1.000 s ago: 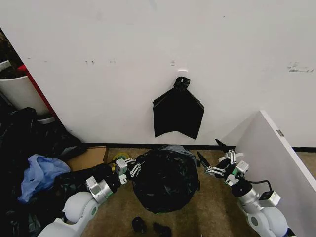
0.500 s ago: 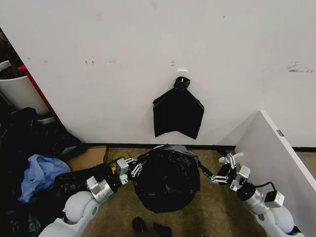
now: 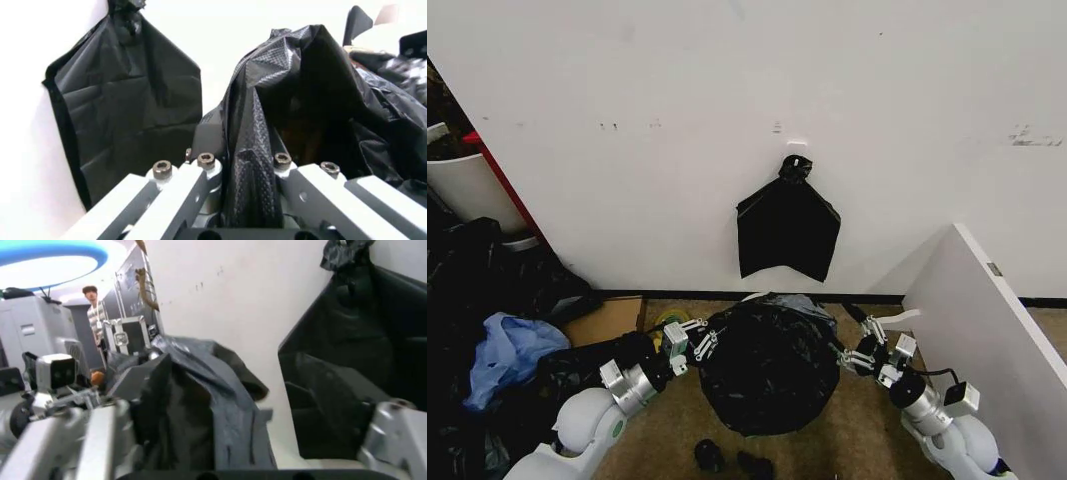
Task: Place the garbage bag over the trash bin.
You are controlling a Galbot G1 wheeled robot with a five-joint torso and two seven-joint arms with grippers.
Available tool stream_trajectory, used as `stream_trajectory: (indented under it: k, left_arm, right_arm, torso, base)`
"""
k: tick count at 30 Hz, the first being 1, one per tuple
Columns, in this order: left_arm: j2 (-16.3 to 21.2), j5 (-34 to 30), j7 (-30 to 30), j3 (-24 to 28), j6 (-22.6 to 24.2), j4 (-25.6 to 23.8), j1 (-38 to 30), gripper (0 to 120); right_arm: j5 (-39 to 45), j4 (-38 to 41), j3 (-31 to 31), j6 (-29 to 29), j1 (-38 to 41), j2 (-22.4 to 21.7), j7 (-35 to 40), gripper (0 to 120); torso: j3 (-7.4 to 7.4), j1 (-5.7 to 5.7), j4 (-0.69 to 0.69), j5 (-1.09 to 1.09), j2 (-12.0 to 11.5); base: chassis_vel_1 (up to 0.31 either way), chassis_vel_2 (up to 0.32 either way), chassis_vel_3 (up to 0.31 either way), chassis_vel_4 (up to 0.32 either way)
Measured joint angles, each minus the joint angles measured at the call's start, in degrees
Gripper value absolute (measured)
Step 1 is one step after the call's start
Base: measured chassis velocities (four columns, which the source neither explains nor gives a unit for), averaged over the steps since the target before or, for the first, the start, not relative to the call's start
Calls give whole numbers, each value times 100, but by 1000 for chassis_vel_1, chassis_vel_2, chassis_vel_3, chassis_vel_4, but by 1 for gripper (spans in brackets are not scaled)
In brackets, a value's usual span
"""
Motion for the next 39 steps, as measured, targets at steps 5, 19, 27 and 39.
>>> stream_trajectory:
  k: [5,19,27,39]
  left_arm:
    - [40,0,7,-4,9,-100,3,5]
    - [2,31,188,-15,8,-145,59,5]
    - [107,19,836,-46,32,96,-69,5]
    - [115,-758,1516,-117,192,369,-319,5]
  right_arm:
    - [-36,-155,93,-64,14,-52,-455,44]
    - [-112,-265,137,54,107,-49,-442,0]
    - [378,-272,-76,132,260,8,17,0]
    - [-905,-781,24,277,228,29,434,0]
  torso:
    - [0,0,0,1,0]
    - [0,0,0,1,0]
    - [0,0,0,0,0]
    - [0,0,-1,-1,0]
  base:
    - [0,0,0,0]
    - [0,0,0,0]
    - [0,0,0,0]
    - [0,0,0,0]
